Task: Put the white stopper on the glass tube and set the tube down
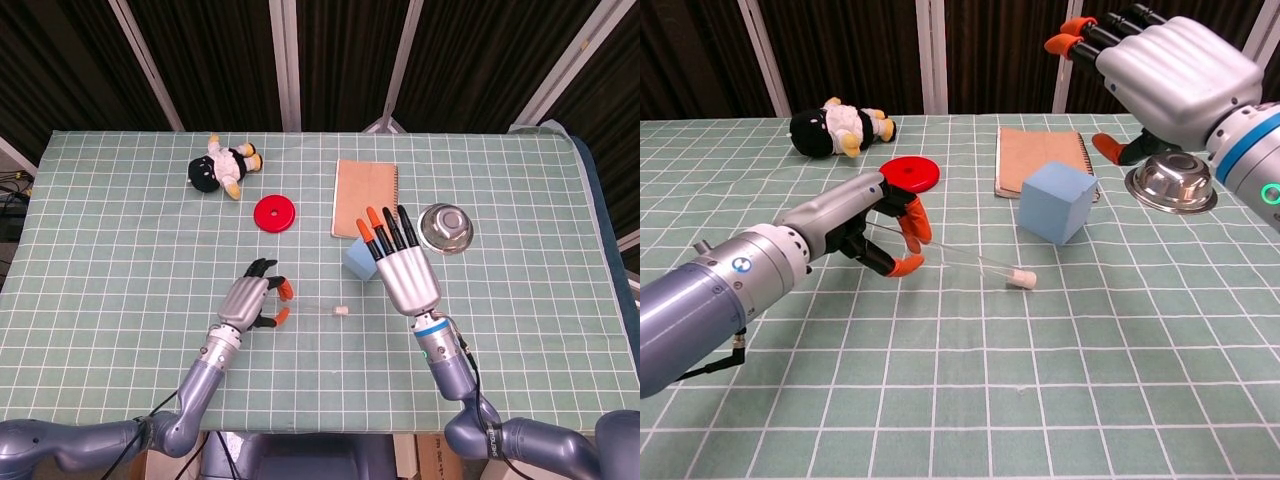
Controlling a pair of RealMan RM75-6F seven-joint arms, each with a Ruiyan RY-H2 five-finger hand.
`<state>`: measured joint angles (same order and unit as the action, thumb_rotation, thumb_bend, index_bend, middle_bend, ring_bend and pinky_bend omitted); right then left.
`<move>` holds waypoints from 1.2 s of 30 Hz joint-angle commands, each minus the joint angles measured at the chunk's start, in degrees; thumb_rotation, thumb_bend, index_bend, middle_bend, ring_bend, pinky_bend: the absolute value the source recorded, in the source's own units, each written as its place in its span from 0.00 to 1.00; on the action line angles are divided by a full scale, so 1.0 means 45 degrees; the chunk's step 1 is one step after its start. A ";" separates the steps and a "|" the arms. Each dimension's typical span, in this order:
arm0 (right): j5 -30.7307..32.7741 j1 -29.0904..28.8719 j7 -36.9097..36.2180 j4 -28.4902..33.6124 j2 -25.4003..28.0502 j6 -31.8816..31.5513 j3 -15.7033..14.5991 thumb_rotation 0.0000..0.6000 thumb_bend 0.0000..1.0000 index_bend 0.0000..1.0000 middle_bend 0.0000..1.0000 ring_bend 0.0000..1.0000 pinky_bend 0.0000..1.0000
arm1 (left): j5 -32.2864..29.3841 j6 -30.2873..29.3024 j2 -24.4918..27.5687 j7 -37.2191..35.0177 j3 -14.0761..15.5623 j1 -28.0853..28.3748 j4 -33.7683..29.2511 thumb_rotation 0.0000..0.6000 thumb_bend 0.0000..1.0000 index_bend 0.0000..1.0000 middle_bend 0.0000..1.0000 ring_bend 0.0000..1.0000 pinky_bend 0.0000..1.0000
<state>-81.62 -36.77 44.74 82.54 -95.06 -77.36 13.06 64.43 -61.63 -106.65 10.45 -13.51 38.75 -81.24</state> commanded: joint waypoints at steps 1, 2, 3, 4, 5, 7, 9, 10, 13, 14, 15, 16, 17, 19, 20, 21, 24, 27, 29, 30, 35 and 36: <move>0.0042 0.0013 -0.0038 0.0013 -0.0047 0.0008 0.0004 1.00 0.44 0.00 0.00 0.00 0.00 | -0.0095 -0.0104 0.0038 0.0036 -0.0028 -0.0096 -0.0022 1.00 0.44 0.49 0.46 0.10 0.00; 0.0072 0.0024 -0.0055 0.0020 -0.0070 0.0011 0.0005 1.00 0.44 0.00 0.00 0.00 0.00 | -0.0127 -0.0140 0.0047 0.0055 -0.0023 -0.0134 -0.0025 1.00 0.43 0.49 0.46 0.10 0.00; 0.0087 0.0033 -0.0053 0.0017 -0.0082 0.0011 0.0002 1.00 0.44 0.00 0.00 0.00 0.00 | -0.0164 -0.0157 0.0062 0.0075 -0.0016 -0.0167 -0.0028 1.00 0.43 0.49 0.45 0.10 0.00; 0.0089 0.0038 -0.0039 0.0018 -0.0087 0.0008 -0.0002 1.00 0.44 0.00 0.00 0.00 0.00 | -0.0204 -0.0165 0.0093 0.0112 0.0007 -0.0204 -0.0018 1.00 0.42 0.49 0.45 0.10 0.00; 0.0099 0.0039 -0.0028 0.0027 -0.0099 0.0011 -0.0002 1.00 0.44 0.00 0.00 0.00 0.00 | -0.0228 -0.0178 0.0119 0.0142 0.0022 -0.0233 -0.0014 1.00 0.42 0.49 0.44 0.10 0.00; 0.0118 0.0047 -0.0014 0.0035 -0.0110 0.0009 0.0003 1.00 0.44 0.00 0.00 0.00 0.00 | -0.0308 -0.0192 0.0169 0.0164 0.0037 -0.0302 -0.0018 1.00 0.41 0.48 0.44 0.10 0.00; 0.0135 0.0048 0.0002 0.0052 -0.0121 0.0017 0.0007 1.00 0.44 0.00 0.00 0.00 0.00 | -0.0399 -0.0176 0.0222 0.0192 0.0050 -0.0359 -0.0025 1.00 0.39 0.48 0.43 0.10 0.00; 0.0138 0.0051 0.0013 0.0063 -0.0124 0.0016 0.0006 1.00 0.44 0.00 0.00 0.00 0.00 | -0.0452 -0.0162 0.0257 0.0222 0.0070 -0.0391 -0.0024 1.00 0.39 0.48 0.43 0.10 0.00; 0.0146 0.0057 0.0040 0.0095 -0.0147 0.0016 -0.0002 1.00 0.44 0.00 0.00 0.00 0.00 | -0.0546 -0.0161 0.0331 0.0275 0.0100 -0.0471 -0.0038 1.00 0.38 0.47 0.42 0.10 0.00; 0.0150 0.0060 0.0050 0.0102 -0.0151 0.0014 -0.0003 1.00 0.44 0.00 0.00 0.00 0.00 | -0.0565 -0.0158 0.0345 0.0275 0.0105 -0.0488 -0.0046 1.00 0.38 0.47 0.42 0.10 0.00; 0.0150 0.0062 0.0064 0.0114 -0.0154 0.0011 -0.0005 1.00 0.44 0.00 0.00 0.00 0.00 | -0.0592 -0.0158 0.0362 0.0273 0.0112 -0.0513 -0.0053 1.00 0.38 0.47 0.42 0.10 0.00; 0.0149 0.0065 0.0085 0.0136 -0.0161 0.0006 -0.0009 1.00 0.44 0.00 0.00 0.00 0.00 | -0.0625 -0.0162 0.0395 0.0272 0.0123 -0.0550 -0.0071 1.00 0.38 0.47 0.42 0.10 0.00; 0.0151 0.0068 0.0106 0.0166 -0.0162 0.0002 -0.0009 1.00 0.44 0.00 0.00 0.00 0.00 | -0.0638 -0.0166 0.0431 0.0261 0.0128 -0.0579 -0.0097 1.00 0.37 0.46 0.42 0.10 0.00; 0.0146 0.0077 0.0139 0.0230 -0.0151 -0.0019 -0.0004 1.00 0.45 0.00 0.00 0.00 0.00 | -0.0645 -0.0217 0.0501 0.0176 0.0090 -0.0644 -0.0150 1.00 0.36 0.46 0.40 0.10 0.00; 0.0140 0.0076 0.0148 0.0276 -0.0140 -0.0024 0.0004 1.00 0.44 0.00 0.00 0.00 0.00 | -0.0641 -0.0254 0.0540 0.0126 0.0055 -0.0674 -0.0180 1.00 0.35 0.45 0.39 0.10 0.00; 0.0136 0.0078 0.0155 0.0326 -0.0122 -0.0033 0.0014 1.00 0.44 0.00 0.00 0.00 0.00 | -0.0634 -0.0316 0.0589 0.0059 -0.0003 -0.0709 -0.0229 1.00 0.34 0.45 0.37 0.10 0.00; 0.0120 0.0106 0.0131 0.0572 -0.0026 -0.0091 0.0058 1.00 0.44 0.00 0.00 0.00 0.00 | -0.0556 -0.0528 0.0819 -0.0113 -0.0219 -0.0789 -0.0464 1.00 0.31 0.43 0.33 0.09 0.00; 0.0033 0.0190 0.0014 0.1020 0.0180 -0.0225 0.0081 1.00 0.45 0.00 0.00 0.00 0.00 | -0.0302 -0.0820 0.1302 -0.0257 -0.0429 -0.0895 -0.0890 1.00 0.27 0.41 0.28 0.08 0.00; 0.0012 0.0363 -0.0191 0.1433 0.0398 -0.0394 0.0060 1.00 0.45 0.00 0.00 0.00 0.00 | -0.0035 -0.0962 0.1776 -0.0295 -0.0431 -0.0996 -0.1226 1.00 0.24 0.39 0.26 0.06 0.00; 0.0062 0.0483 -0.0302 0.1671 0.0520 -0.0475 0.0046 1.00 0.45 0.00 0.00 0.00 0.00 | 0.0103 -0.1032 0.2025 -0.0317 -0.0418 -0.1055 -0.1396 1.00 0.23 0.35 0.25 0.05 0.00; 0.1202 0.1581 -0.0737 0.3342 0.1245 -0.1026 -0.0075 1.00 0.45 0.00 0.00 0.00 0.00 | 0.0335 -0.1224 0.3668 -0.0182 -0.0138 -0.1591 -0.2695 1.00 0.14 0.07 0.12 0.00 0.00; 0.1462 0.1827 -0.0823 0.3759 0.1475 -0.1095 -0.0151 1.00 0.44 0.00 0.00 0.00 0.00 | 0.0387 -0.1282 0.4028 -0.0091 -0.0055 -0.1709 -0.2990 1.00 0.13 0.06 0.10 0.00 0.00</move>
<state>-78.16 -31.44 42.39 95.47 -90.74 -80.95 12.98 65.48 -66.71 -92.34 9.29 -14.68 32.66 -91.32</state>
